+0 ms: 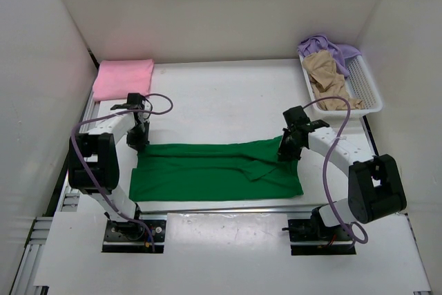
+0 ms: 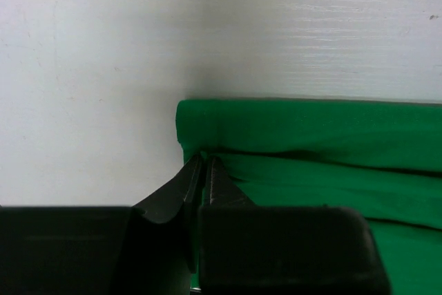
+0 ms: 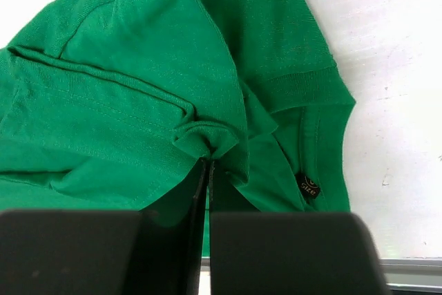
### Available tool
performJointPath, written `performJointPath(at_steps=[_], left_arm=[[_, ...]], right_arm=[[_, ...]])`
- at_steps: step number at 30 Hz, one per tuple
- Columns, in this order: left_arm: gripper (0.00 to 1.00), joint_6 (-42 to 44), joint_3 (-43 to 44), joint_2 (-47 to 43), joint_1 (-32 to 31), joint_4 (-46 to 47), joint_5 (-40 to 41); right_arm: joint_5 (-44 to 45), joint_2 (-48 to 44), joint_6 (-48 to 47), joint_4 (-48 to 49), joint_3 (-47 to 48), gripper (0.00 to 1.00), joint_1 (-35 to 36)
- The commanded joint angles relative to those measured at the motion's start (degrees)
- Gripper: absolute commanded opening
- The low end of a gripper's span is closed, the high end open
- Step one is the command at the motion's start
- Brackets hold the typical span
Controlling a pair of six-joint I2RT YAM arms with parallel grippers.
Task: Fold and stack the t-shirts
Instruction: Fold the other side of the tshirt into a rectangle
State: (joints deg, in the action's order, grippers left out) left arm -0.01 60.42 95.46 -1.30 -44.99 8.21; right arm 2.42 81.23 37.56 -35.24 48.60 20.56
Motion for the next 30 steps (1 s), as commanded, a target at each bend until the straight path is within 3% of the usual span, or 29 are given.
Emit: performJointPath(at_steps=[1,13,15,16,21,27,30], left_arm=[[0.16,0.01,-0.92,-2.11,-0.11,0.52,1.28],[0.13,0.01,-2.85,-11.34,-1.78,-0.53,3.22],[0.17,0.01,-4.69,-11.87,-1.78,-0.53,3.22],[0.26,0.01,-5.4,-11.88,-1.78,-0.53,3.22],[0.48,0.01,-8.83,-11.35,-1.78,-0.53,4.27],[0.49,0.01,-2.78,-12.58,2.0,-1.85,4.8],[0.5,0.01,4.42,-12.06,-3.41,-2.73,4.8]], right_arm=[[0.65,0.16,1.2,1.93,-1.04,0.0,0.19],[4.61,-1.51,3.04,0.8,-2.1,0.0,0.19],[4.62,-1.51,3.04,0.79,-2.1,0.0,0.19],[4.62,-1.51,2.44,0.79,-2.1,0.0,0.19],[1.2,1.12,1.9,0.79,-2.1,0.0,0.19],[1.19,1.12,1.9,1.32,-2.1,0.0,0.19],[1.19,1.12,1.9,1.32,-2.1,0.0,0.19]])
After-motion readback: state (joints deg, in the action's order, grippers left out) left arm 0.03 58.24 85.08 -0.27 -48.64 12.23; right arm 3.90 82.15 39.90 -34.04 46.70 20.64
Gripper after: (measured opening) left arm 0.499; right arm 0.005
